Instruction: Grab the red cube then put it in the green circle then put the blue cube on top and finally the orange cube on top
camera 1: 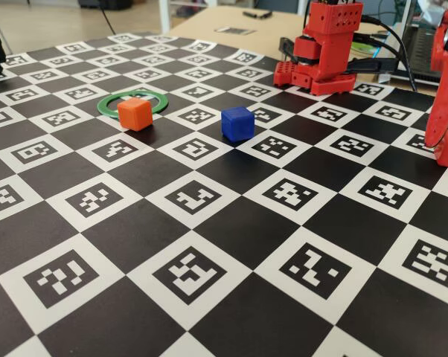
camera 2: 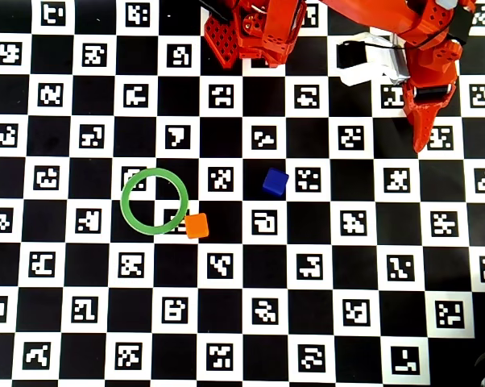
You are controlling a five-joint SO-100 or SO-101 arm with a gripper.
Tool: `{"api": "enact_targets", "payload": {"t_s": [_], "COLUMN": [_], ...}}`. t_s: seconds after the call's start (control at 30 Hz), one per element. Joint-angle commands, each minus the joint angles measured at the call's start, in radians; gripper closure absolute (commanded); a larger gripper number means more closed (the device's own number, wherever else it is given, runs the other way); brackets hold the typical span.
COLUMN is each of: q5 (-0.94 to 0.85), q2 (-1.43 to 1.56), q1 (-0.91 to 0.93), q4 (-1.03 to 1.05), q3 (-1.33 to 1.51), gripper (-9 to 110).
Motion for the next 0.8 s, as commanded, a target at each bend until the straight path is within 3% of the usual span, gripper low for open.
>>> {"api": "enact_targets", "payload": {"t_s": [0.0, 0.77], "q5": [0.005, -0.008], "q2": [0.009, -0.035], "q1": [-0.003, 0.044], "q4": [-0.015, -0.052], "q3": [-0.029, -0.129], "gripper": [42, 42]}}
